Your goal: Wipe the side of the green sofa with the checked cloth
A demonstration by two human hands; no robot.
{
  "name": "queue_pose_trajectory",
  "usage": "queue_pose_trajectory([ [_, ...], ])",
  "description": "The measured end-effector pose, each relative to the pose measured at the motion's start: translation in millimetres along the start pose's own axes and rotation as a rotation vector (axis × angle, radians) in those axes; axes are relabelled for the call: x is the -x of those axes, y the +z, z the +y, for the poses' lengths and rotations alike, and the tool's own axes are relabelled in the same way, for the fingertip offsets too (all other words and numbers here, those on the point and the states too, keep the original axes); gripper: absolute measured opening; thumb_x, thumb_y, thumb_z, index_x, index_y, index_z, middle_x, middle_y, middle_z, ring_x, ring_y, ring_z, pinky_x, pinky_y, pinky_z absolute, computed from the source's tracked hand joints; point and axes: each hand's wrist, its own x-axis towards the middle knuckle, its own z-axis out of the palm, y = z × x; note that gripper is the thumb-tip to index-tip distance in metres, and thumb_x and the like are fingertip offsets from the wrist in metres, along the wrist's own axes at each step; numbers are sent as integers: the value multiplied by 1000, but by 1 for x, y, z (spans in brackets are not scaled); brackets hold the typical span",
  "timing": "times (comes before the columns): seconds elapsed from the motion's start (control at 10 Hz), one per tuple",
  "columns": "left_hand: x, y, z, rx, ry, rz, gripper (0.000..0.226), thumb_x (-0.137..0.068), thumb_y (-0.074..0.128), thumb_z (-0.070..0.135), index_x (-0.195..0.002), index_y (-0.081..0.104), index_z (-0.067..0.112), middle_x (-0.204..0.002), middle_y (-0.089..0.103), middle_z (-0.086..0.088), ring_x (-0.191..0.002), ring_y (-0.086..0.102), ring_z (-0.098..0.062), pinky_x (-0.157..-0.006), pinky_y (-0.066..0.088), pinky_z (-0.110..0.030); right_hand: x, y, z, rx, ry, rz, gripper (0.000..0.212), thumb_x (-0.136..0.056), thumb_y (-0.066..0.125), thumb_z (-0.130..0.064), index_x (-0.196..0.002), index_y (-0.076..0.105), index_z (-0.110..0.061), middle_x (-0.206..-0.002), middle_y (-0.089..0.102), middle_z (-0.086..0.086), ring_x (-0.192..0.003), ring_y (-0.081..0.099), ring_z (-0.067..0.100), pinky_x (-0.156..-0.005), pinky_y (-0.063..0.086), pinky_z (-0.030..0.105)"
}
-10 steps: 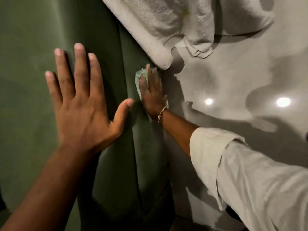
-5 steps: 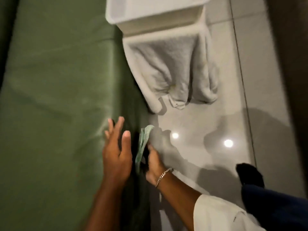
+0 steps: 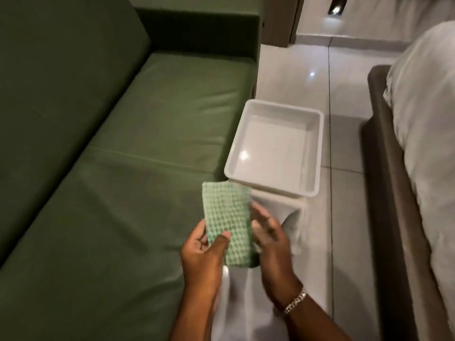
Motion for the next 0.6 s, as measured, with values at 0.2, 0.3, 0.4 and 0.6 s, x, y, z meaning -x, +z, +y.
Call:
queue_pose_trajectory([
  [0.2, -81, 106, 27, 106, -47, -262, 33, -79, 57, -15, -99, 71, 8, -90, 78, -10, -82, 73, -22, -76, 61, -32, -126, -60, -92, -191, 197, -107, 39, -90, 56, -10, -128, 57, -11, -127, 64, 22, -116, 61, 35, -104, 46, 51],
  [0.3, -138, 141, 18, -194, -2, -144, 36, -80, 57, -15, -104, 69, 8, -91, 76, -6, -79, 72, -16, -77, 59, -28, -190, -73, -107, 104, 151, 162, 39, -79, 61, 11, -114, 61, -7, -108, 73, 18, -99, 69, 35, -88, 57, 46],
  [0.4, -184, 165, 1, -483, 64, -63, 35, -74, 61, -7, -99, 71, 16, -94, 77, -3, -85, 73, -18, -85, 60, -38, -241, -72, -93, 364, 165, 249, 33, -69, 64, 2, -98, 65, -15, -98, 74, 9, -92, 70, 30, -85, 58, 48],
  [0.6, -198, 169, 27, -632, 172, 96, 39, -81, 59, 1, -120, 63, 9, -106, 70, -8, -89, 65, -16, -80, 51, -17, -229, -57, -113, 637, 89, 306, 45, -79, 65, -5, -122, 56, -15, -114, 64, 2, -97, 59, 18, -86, 49, 31],
])
